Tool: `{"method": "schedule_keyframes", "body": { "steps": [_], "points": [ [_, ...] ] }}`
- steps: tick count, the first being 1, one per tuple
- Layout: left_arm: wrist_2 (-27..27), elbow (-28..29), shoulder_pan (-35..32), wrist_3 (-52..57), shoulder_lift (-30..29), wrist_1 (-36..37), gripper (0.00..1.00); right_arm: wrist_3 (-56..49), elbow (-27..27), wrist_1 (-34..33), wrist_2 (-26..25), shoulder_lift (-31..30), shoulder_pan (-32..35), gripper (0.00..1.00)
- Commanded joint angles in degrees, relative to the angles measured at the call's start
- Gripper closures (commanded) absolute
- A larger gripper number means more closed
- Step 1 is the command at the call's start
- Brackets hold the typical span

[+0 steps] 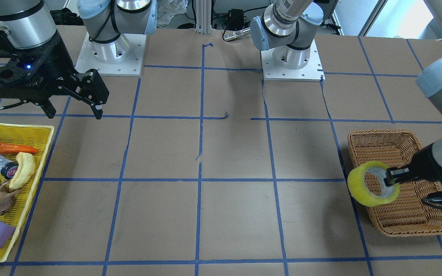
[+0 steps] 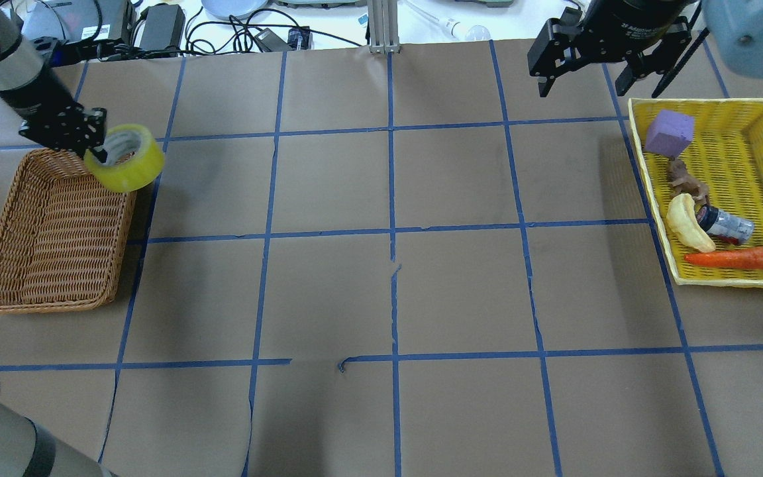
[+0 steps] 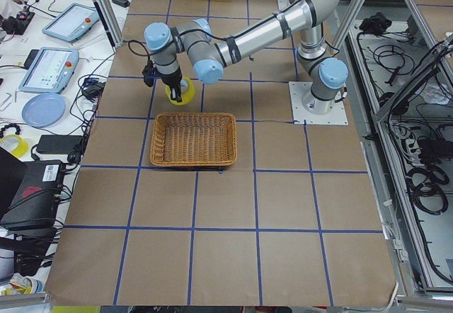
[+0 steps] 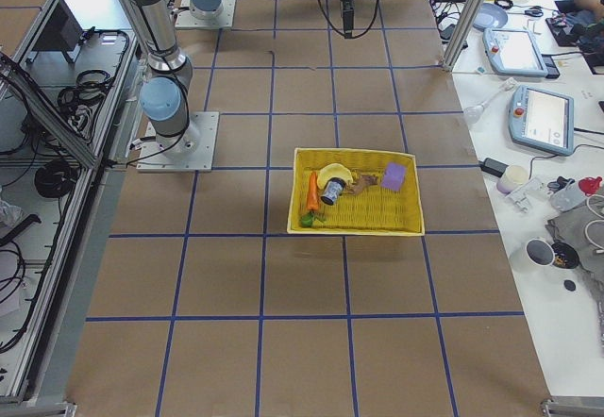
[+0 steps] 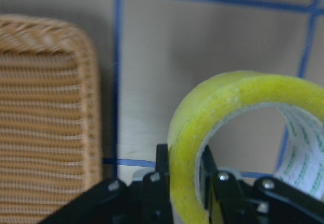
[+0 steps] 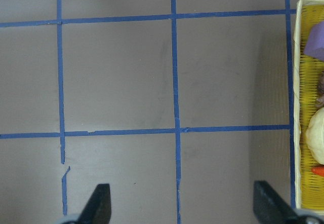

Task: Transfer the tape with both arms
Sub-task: 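Grasp the tape roll with the left gripper and carry it into the wicker basket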

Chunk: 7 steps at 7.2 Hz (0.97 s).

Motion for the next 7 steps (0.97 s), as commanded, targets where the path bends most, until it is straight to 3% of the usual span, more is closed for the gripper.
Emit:
{"method": "schedule_keyframes", "body": {
  "steps": [1,3,4,6,7],
  "points": [
    [-0.6,-2.2,8.0,14.2,-1.6,5.9,1.00,-0.1,0.0,0.0,0.0,0.0,0.0,0.00],
    [-0.8,-4.2,10.0,16.8,-4.5,14.2,1.00,-0.1,-0.1,0.0,-0.3,-0.1,0.0,0.00],
    [-3.5,-5.0,10.0,17.0,-6.8,16.4,1.00,-0.1,0.0,0.0,-0.2,-0.1,0.0,0.00],
    [-4.1,-5.4,9.9,17.2,-7.0,16.6,1.00,-0.1,-0.1,0.0,-0.4,-0.1,0.0,0.00],
    [-4.0,-5.2,9.7,17.1,-7.1,16.5,0.01,-0.1,-0.1,0.0,-0.4,-0.1,0.0,0.00]
  ]
}}
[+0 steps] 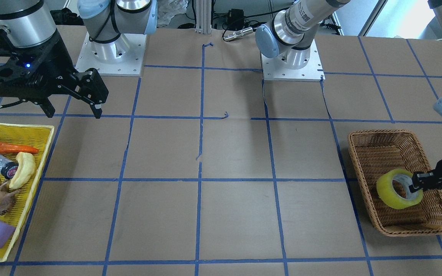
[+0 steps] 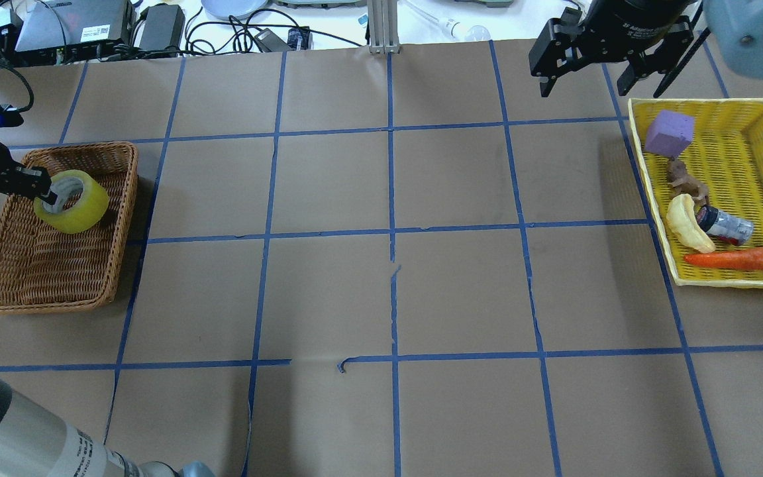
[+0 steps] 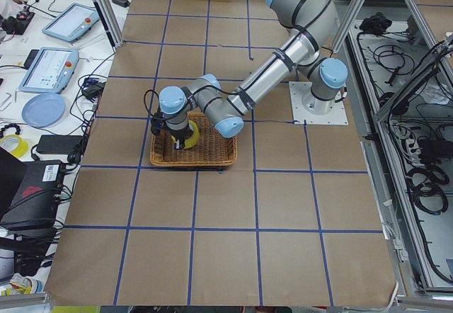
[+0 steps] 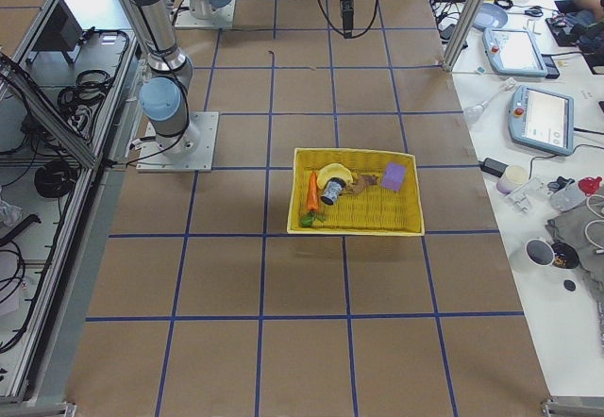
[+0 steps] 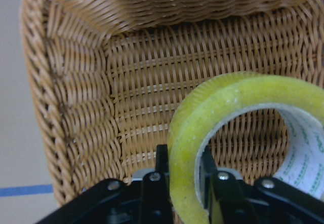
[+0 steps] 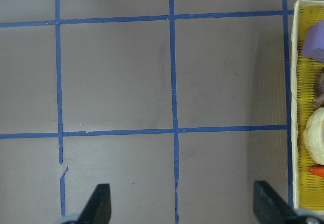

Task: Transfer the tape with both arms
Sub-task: 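Open the left gripper to drop the tape roll and lift away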

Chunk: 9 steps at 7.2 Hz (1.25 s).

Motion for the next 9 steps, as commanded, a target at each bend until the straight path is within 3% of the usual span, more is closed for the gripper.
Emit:
{"method": "schedule_keyframes", "body": {
  "steps": [1,5,6,9],
  "points": [
    [0.2,0.2,-0.8,0.0,1.3,-0.4,0.00,0.0,0.0,0.0,-0.2,0.0,0.0,0.00],
    [4.5,3.2,-17.7,-6.8,12.0,-10.4,0.00,0.0,0.1,0.1,-0.1,0.0,0.0,0.00],
    [4.0,3.0,-24.0,-17.6,13.8,-10.8,0.09,0.0,0.1,0.1,0.0,0.0,0.0,0.00],
    [4.0,3.6,-38.3,-37.4,17.0,-15.2,0.09,0.0,0.1,0.1,0.0,0.0,0.0,0.00]
  ]
}}
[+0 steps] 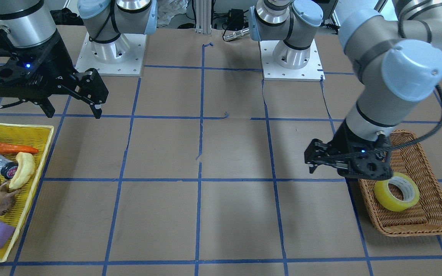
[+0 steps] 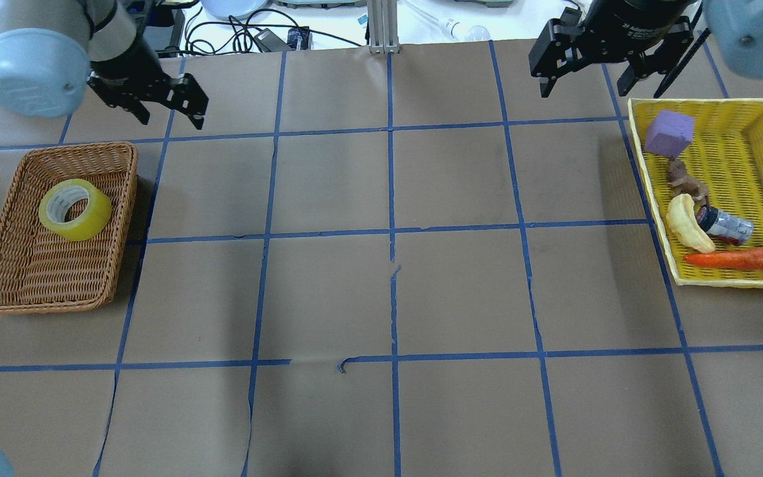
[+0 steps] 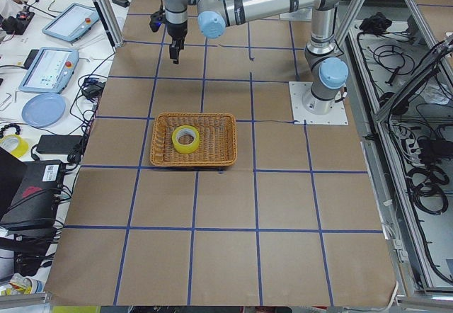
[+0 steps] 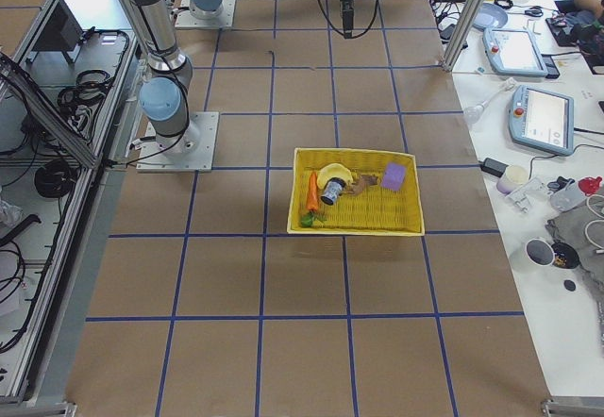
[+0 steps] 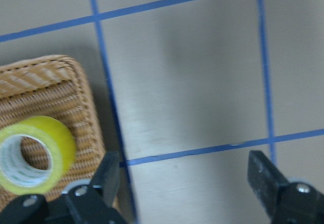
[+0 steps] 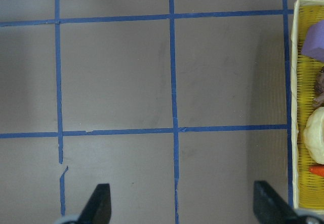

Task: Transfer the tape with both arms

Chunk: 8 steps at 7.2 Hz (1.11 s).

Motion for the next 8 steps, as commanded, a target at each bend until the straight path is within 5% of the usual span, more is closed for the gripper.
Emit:
{"method": "schedule_keyframes", "body": {
  "steps": [1,3,4,5,8],
  "points": [
    [-0.4,3.3,-5.5,-9.0,3.6,-8.0,0.09,0.0,0.0,0.0,0.0,0.0,0.0,0.00],
    [-0.4,12.4,-4.2,-8.6,6.1,-21.0,0.08,0.0,0.0,0.0,0.1,0.0,0.0,0.00],
    [0.1,12.4,-3.4,-8.4,6.1,-21.9,0.07,0.0,0.0,0.0,0.1,0.1,0.0,0.00],
    [-0.3,10.1,-3.4,-8.3,7.3,-21.5,0.00,0.0,0.0,0.0,0.2,0.1,0.0,0.00],
    [0.2,2.7,-3.5,-3.9,11.7,-18.0,0.00,0.0,0.0,-0.1,0.3,0.1,0.0,0.00]
  ]
}}
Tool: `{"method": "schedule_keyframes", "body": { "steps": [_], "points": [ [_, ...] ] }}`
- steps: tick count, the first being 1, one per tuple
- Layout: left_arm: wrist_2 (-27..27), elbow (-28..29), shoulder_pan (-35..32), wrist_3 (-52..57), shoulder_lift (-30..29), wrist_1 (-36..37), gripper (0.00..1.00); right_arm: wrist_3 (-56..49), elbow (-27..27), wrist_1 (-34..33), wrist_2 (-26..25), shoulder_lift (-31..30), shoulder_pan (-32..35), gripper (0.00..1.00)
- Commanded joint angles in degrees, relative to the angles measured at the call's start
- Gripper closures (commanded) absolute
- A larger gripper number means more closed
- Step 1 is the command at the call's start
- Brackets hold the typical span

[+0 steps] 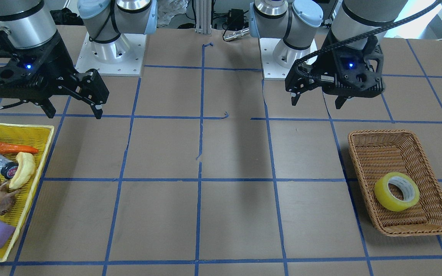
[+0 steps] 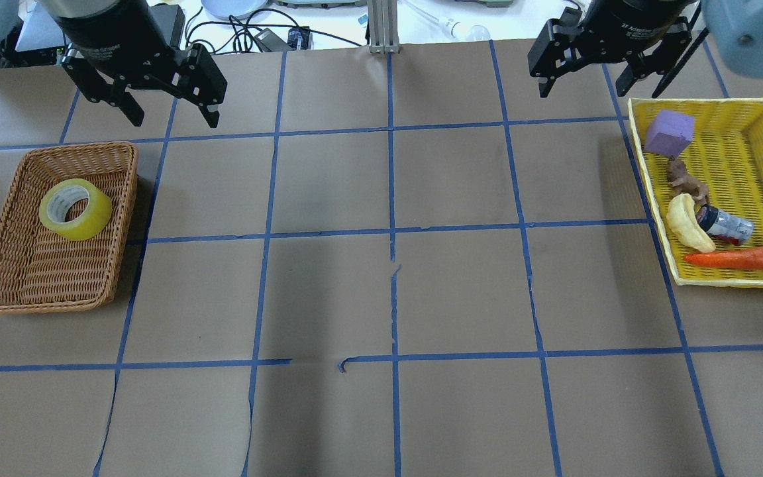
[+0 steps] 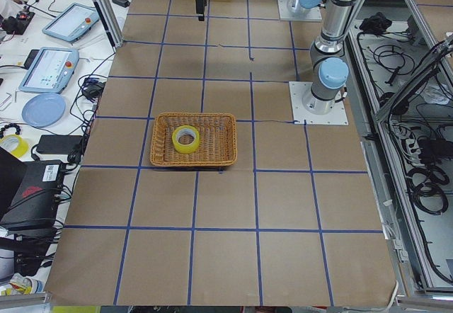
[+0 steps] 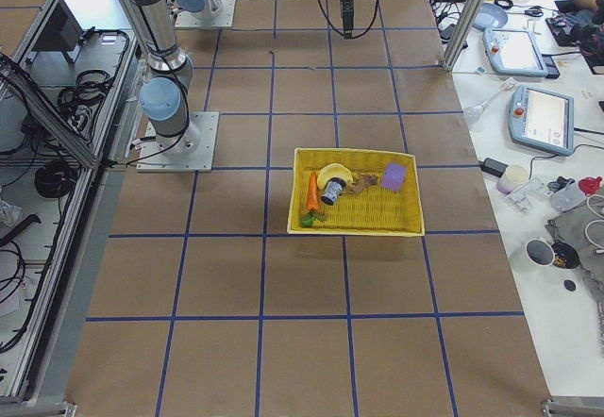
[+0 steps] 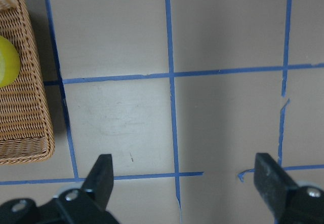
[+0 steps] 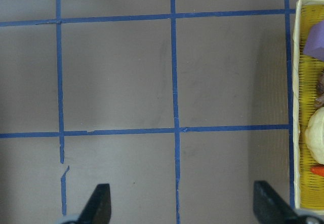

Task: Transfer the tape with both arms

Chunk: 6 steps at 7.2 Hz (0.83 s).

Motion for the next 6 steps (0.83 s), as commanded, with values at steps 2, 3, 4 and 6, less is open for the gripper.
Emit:
{"method": "schedule_keyframes", "body": {
  "steps": [2,3,4,6],
  "points": [
    [0.1,-4.3,-0.1,1.2,3.3,2.4,0.00,0.0,0.0,-0.1,0.0,0.0,0.0,0.00],
    [-0.1,-4.3,-0.1,1.1,3.4,2.5,0.00,0.0,0.0,0.0,0.0,0.0,0.0,0.00],
    [0.1,-4.3,-0.1,1.1,3.4,2.5,0.00,0.0,0.0,-0.1,0.1,0.0,0.0,0.00],
    [0.0,-4.3,0.2,1.3,3.3,3.7,0.00,0.0,0.0,-0.1,0.1,0.0,0.0,0.00]
  ]
}}
